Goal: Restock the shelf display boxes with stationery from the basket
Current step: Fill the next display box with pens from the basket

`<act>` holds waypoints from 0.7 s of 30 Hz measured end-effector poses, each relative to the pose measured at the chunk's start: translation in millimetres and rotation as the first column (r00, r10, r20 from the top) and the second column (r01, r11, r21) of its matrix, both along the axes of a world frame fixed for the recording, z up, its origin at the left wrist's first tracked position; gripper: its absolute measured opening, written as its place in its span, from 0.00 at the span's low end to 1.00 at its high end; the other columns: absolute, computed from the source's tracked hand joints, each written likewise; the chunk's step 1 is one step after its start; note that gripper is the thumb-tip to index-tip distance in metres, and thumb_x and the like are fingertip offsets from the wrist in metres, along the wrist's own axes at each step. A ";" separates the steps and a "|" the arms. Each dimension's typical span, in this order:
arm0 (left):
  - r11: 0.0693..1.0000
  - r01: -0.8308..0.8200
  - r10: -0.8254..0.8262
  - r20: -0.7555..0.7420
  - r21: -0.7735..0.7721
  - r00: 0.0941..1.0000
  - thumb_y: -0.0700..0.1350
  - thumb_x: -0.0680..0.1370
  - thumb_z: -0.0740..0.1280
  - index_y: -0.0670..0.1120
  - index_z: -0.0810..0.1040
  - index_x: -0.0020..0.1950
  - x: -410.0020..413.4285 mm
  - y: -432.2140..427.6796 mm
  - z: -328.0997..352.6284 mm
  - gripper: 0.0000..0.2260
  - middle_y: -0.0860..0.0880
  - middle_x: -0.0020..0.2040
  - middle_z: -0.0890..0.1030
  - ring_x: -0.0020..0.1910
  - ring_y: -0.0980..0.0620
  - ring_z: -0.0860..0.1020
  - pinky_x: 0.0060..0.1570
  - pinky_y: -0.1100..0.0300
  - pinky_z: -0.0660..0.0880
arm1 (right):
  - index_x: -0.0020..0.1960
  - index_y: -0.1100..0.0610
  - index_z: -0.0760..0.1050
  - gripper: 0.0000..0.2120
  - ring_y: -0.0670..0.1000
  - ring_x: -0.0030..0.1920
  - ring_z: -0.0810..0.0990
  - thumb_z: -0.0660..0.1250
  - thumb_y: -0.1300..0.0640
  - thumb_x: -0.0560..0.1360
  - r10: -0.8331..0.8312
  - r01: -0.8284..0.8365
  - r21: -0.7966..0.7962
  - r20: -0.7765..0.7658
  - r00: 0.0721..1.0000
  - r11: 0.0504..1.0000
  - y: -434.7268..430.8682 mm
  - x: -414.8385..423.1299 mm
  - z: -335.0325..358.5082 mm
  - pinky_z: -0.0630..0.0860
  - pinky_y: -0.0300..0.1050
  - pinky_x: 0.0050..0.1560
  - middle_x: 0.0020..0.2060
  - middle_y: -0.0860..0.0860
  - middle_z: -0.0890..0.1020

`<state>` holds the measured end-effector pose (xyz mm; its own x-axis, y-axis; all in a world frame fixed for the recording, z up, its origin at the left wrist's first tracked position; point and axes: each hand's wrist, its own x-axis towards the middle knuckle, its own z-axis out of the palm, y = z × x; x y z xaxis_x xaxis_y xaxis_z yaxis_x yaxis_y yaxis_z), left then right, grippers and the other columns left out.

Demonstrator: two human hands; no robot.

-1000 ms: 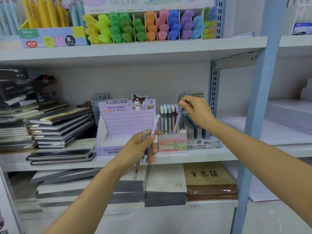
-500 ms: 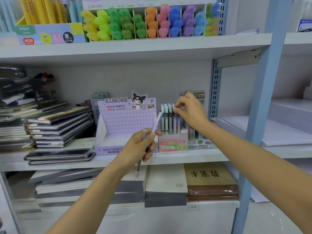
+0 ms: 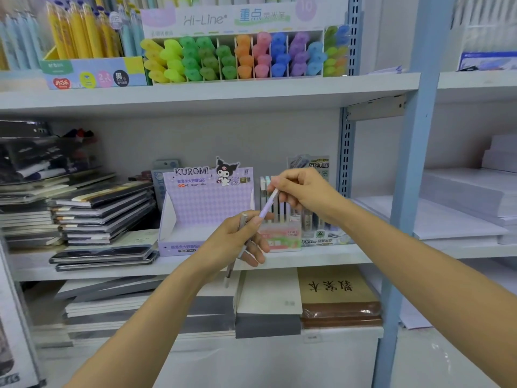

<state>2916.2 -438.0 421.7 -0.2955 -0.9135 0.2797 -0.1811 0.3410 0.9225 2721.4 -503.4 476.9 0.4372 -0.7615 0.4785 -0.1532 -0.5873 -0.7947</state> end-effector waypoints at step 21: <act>0.913 -0.397 0.322 -0.429 -0.096 0.844 0.44 0.78 0.69 0.46 0.80 0.45 -8.9 16.7 29.3 0.03 0.42 0.45 0.83 0.27 0.57 0.71 0.25 0.67 0.62 | 0.57 0.58 0.79 0.12 0.50 0.48 0.83 0.63 0.52 0.79 0.143 -0.135 0.088 -0.090 0.986 0.987 34.4 -10.5 -12.6 0.81 0.44 0.50 0.50 0.53 0.84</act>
<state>2907.3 -421.3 451.1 0.2145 -0.8586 0.4656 0.0443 0.4847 0.8735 2710.9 -469.0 464.3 0.5824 -0.7248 0.3681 -0.1526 -0.5422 -0.8263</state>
